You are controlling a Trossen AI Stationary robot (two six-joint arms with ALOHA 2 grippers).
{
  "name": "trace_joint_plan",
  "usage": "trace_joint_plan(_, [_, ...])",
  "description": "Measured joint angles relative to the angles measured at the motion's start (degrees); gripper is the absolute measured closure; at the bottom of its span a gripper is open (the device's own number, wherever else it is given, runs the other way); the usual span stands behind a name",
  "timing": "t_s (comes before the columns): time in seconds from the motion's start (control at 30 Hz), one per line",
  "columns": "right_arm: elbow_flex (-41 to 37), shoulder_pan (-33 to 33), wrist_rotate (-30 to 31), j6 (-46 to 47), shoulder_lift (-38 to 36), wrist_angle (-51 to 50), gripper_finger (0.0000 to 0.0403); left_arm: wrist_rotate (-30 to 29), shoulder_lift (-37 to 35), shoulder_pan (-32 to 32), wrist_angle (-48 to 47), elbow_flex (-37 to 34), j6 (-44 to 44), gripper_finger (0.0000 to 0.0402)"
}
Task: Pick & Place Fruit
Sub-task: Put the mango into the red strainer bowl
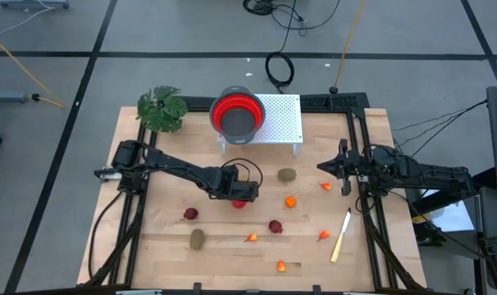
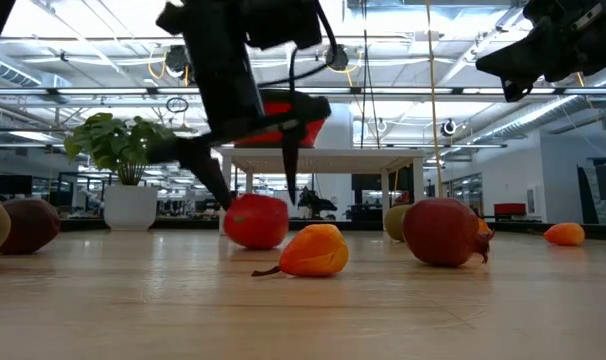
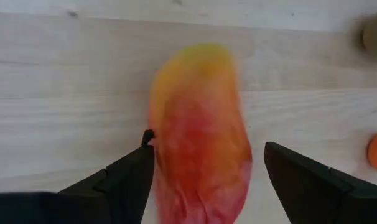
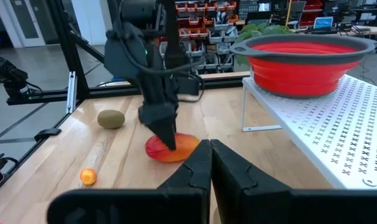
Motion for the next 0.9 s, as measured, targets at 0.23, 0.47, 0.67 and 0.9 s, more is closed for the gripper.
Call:
trace_joint_plan(0.23, [0.0,0.0,0.0,0.0,0.0,0.0,0.0403,5.4,3.5,0.6,0.3,0.0,-1.1,0.0094])
trace_joint_plan(0.47, [0.0,0.0,0.0,-0.2,0.0,0.1,0.0403,6.5,3.8,0.6,1.6,0.0,-0.1,0.0094])
trace_joint_plan(0.67, [0.0,0.0,0.0,-0.2,0.0,0.1,0.0403,6.6,3.8,0.6,1.6,0.0,-1.2,0.0094])
trace_joint_plan(0.9, [0.0,0.0,0.0,-0.2,0.0,0.1,0.0403,6.6,3.8,0.6,1.3,0.0,-1.2,0.0141])
